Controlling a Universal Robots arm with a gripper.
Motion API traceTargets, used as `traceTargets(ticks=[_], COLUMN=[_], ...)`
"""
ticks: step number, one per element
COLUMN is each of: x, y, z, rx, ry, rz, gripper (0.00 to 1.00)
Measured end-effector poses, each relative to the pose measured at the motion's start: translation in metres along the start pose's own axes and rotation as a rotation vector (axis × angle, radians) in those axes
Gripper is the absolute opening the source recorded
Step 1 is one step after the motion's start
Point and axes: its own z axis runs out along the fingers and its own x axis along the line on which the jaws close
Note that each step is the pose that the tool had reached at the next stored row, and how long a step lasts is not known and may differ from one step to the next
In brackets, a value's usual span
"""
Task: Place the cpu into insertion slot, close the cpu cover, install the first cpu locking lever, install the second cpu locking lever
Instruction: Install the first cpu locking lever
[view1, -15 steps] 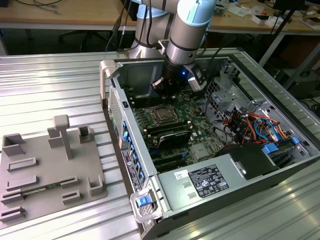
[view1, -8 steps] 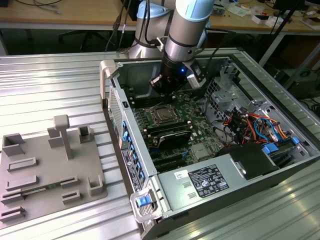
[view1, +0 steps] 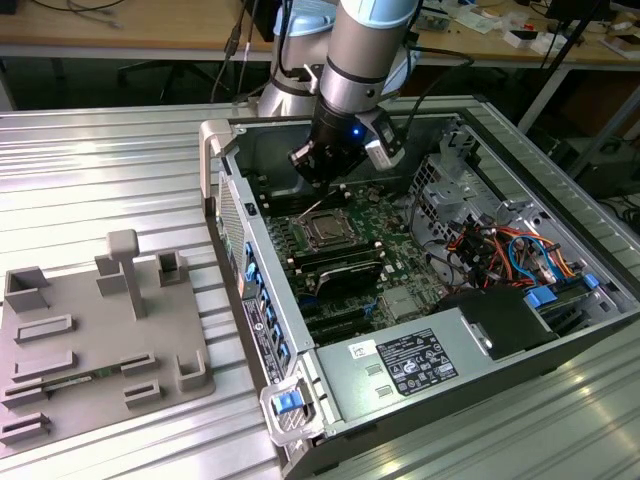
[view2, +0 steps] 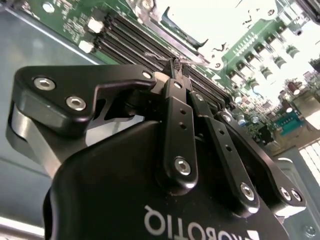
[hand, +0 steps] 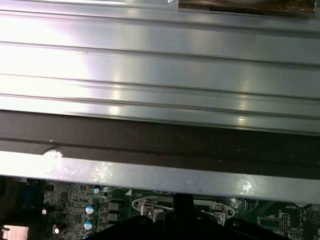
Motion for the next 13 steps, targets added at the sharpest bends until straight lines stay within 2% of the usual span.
traceTargets(ticks=[3,5,7,10,13], x=[0.0008,0.0008,0.0009,0.0009,0.001], y=[0.0001,0.0001,0.0001,-0.0002,-0.0006], z=[0.0,0.0005,0.0017,0.0044,0.0075], rx=[-0.0118,-0.0264,-0.0336,-0.037,-0.0372], ry=[-0.0009,-0.0021,-0.0027,-0.0027,-0.0026], rz=[-0.001,-0.003,-0.004,-0.007,-0.009], gripper=[0.11,0.11,0.11,0.11,0.11])
